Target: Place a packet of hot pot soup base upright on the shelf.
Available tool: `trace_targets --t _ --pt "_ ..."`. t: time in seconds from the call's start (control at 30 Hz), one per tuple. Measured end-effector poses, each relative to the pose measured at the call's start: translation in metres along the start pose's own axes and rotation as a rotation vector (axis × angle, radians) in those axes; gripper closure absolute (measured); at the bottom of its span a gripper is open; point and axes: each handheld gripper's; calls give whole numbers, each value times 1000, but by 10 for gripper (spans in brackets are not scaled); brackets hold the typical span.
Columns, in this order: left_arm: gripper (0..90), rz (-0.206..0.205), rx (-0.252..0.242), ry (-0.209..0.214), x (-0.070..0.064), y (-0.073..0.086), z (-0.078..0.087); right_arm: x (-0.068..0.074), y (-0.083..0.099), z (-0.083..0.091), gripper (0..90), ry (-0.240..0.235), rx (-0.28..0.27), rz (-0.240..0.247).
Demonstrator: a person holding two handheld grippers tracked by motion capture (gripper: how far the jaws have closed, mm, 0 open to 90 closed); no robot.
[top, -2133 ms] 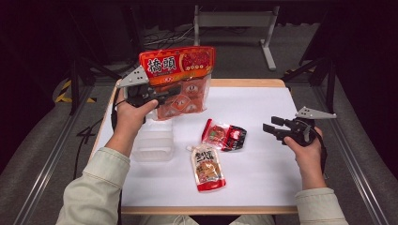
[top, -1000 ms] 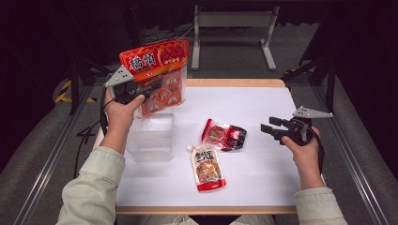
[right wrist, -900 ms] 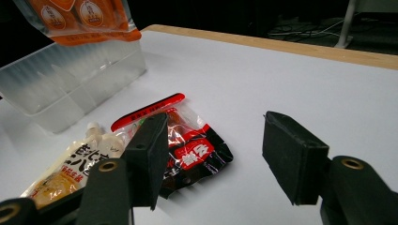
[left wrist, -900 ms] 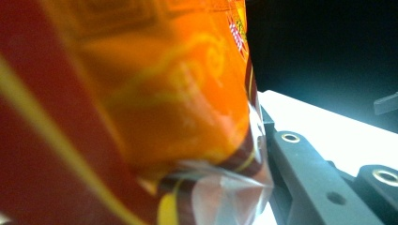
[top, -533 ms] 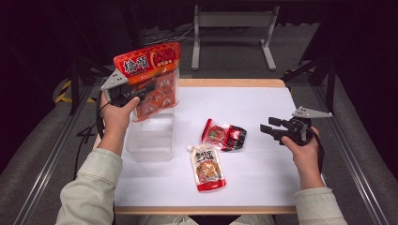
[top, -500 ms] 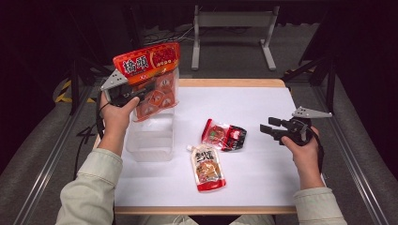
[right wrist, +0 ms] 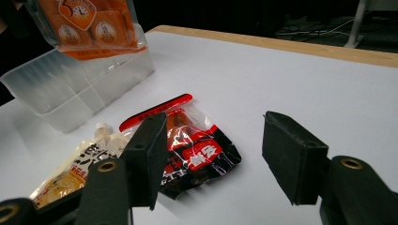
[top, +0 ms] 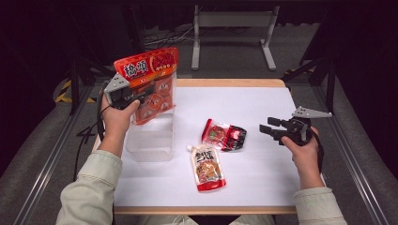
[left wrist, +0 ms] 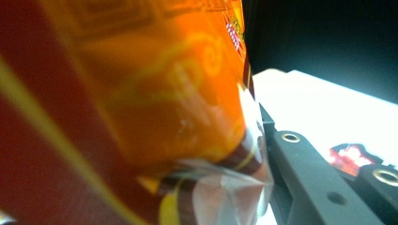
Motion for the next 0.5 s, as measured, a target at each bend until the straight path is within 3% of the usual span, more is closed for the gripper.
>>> trace_targets --t 0.5 --pt "712 95 37 -3 9 13 6 3 0 -5 416 -17 21 5"
Point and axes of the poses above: each handheld gripper's, and its own axes: z roughly backward along the jaws, y roughly out of its underside, x roughly to its left, and after that the axes turned 3 degrees about z, right-handed
